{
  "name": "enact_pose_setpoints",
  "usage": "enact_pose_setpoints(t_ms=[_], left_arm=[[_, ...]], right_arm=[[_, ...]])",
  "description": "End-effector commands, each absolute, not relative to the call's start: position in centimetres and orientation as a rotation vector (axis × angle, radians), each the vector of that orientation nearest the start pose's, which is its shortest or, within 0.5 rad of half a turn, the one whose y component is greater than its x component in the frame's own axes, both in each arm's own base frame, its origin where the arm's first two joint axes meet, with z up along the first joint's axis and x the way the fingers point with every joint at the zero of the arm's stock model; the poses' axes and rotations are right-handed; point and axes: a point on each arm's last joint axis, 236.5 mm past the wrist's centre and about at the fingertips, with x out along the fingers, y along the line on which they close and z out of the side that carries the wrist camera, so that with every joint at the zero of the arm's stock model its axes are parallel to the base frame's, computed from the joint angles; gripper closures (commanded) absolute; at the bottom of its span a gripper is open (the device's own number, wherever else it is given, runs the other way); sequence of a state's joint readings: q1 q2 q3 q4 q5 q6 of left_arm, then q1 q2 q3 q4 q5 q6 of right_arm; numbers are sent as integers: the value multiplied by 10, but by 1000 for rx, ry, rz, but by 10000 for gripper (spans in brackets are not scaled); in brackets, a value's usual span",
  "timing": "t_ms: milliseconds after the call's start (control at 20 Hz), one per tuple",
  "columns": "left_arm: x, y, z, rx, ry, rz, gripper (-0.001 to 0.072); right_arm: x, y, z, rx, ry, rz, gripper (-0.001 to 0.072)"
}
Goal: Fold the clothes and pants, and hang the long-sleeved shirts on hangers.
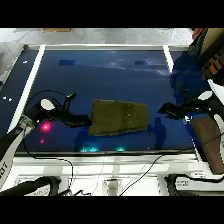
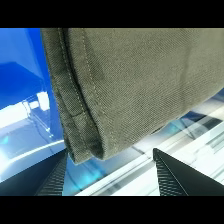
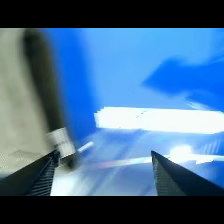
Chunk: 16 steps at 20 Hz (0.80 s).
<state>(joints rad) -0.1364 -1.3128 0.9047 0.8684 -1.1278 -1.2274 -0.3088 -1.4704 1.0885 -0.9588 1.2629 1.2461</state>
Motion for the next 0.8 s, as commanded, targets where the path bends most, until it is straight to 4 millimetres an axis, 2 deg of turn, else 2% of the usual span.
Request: enact_pose_setpoints(t_ms=[0, 200, 300, 450, 500, 600, 750], left_arm=[[309, -181, -36, -368, 1408, -620, 107], [309, -181, -36, -368, 1408, -620, 107], [309, -181, -36, -368, 1408, -620, 107], [309, -181, -36, -368, 1408, -620, 106], [309, -181, -36, -368, 1408, -620, 107], [309, -181, -36, -366, 1407, -619, 107], [314, -180, -37, -367, 1389, -607, 107]], right_arm=[[376, 55, -54, 742, 1406, 467, 20], [398, 86, -86, 676, 1389, 417, 35], [391, 106, -100, 650, 1437, 445, 34], [377, 120, -126, 653, 1538, 419, 34], [374, 126, -129, 672, 1556, 416, 37], [371, 144, -126, 711, 1569, 454, 196], [366, 182, -117, 686, 1550, 583, 211]])
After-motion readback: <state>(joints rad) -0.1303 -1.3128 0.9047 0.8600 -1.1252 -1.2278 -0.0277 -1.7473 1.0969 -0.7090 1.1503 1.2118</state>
